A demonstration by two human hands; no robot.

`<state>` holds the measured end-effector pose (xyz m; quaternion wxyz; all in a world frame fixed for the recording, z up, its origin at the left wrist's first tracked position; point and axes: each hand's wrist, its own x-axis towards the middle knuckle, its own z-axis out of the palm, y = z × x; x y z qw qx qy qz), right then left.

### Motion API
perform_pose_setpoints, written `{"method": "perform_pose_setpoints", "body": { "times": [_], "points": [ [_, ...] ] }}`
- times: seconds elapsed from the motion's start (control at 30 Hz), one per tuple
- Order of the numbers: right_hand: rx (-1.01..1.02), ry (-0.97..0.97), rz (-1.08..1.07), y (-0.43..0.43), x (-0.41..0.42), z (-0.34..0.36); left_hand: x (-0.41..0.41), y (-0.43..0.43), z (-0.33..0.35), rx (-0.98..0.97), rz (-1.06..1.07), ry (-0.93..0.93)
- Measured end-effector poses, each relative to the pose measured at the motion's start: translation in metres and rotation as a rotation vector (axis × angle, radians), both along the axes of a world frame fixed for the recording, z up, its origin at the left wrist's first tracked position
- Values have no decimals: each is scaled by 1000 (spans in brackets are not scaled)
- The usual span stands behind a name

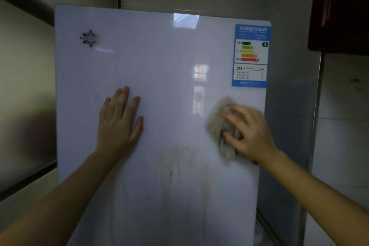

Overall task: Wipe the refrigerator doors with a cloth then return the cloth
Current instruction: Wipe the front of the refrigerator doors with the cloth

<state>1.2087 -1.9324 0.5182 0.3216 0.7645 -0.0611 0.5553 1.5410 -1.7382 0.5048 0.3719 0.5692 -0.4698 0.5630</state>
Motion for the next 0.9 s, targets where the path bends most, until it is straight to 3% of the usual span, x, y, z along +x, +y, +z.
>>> {"method": "perform_pose_setpoints", "body": {
  "times": [0.1,0.17,0.4,0.5,0.6,0.77,0.9],
  "points": [
    [153,-203,21,5,0,28,0,0,0,12,5,10],
    [176,-215,31,9,6,24,-1,0,0,17,4,12],
    [-31,179,69,13,39,-74,1,0,-1,8,-3,1],
    [-70,257,65,17,46,-88,1,0,-1,10,-7,1],
    [-28,135,71,18,43,-70,3,0,-1,13,3,5],
    [261,-312,76,27,42,-43,2,-1,-2,17,1,6],
    [299,-280,86,37,61,-75,4,-2,-2,26,5,1]
  ]
}}
